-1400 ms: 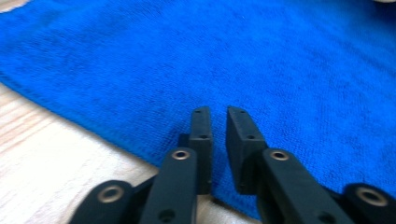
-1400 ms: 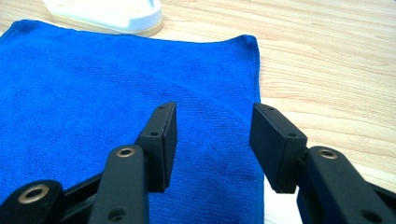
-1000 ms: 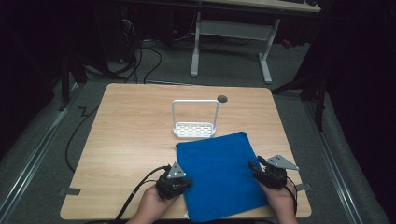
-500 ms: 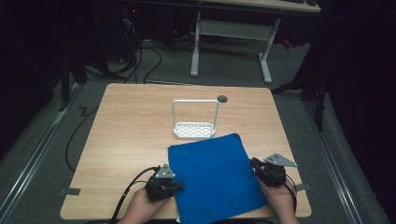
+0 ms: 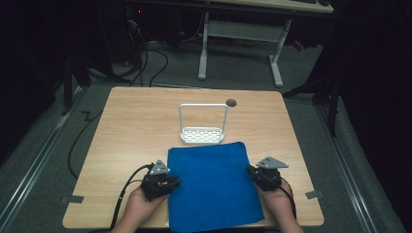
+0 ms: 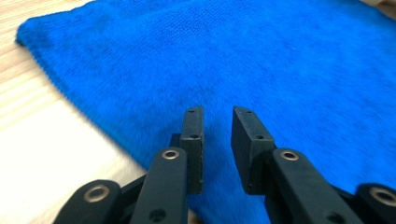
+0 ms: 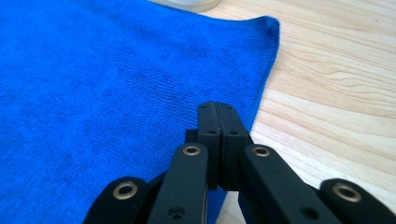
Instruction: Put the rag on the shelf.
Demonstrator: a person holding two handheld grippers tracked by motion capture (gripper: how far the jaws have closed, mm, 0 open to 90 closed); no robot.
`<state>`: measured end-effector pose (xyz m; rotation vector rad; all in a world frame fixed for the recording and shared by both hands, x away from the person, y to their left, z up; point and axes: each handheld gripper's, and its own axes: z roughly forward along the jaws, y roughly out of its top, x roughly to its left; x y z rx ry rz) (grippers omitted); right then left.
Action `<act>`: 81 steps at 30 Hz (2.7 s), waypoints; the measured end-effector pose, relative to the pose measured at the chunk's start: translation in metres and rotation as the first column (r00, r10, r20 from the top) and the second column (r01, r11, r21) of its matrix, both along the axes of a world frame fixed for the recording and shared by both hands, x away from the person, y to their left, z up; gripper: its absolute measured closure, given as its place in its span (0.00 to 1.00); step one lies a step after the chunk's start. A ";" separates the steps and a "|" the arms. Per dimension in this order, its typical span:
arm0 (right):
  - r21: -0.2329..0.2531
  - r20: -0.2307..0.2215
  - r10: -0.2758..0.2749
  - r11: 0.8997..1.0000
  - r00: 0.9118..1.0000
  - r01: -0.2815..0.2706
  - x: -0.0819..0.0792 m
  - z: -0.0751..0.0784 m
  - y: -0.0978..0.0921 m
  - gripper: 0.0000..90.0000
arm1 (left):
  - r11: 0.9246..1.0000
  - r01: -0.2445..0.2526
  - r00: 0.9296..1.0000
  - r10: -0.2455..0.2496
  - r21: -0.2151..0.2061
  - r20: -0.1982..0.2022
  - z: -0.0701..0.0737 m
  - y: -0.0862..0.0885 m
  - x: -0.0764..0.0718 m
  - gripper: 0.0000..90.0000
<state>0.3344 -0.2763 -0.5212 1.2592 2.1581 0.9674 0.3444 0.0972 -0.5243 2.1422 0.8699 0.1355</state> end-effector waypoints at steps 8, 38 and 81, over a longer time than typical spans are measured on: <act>-0.024 -0.039 0.015 1.000 0.999 -0.016 0.003 -0.007 0.001 1.00 | 1.000 -0.005 1.000 0.005 0.004 0.000 -0.004 0.004 0.000 0.83; 0.016 -0.013 0.079 0.997 0.997 -0.079 -0.030 -0.001 -0.001 0.83 | 0.986 -0.136 0.989 0.141 -0.102 0.049 0.002 0.042 0.009 0.78; 0.002 -0.072 -0.120 0.993 0.990 0.120 0.058 -0.006 0.023 0.93 | 0.965 -0.259 0.965 0.260 -0.036 0.035 -0.012 0.024 0.078 0.97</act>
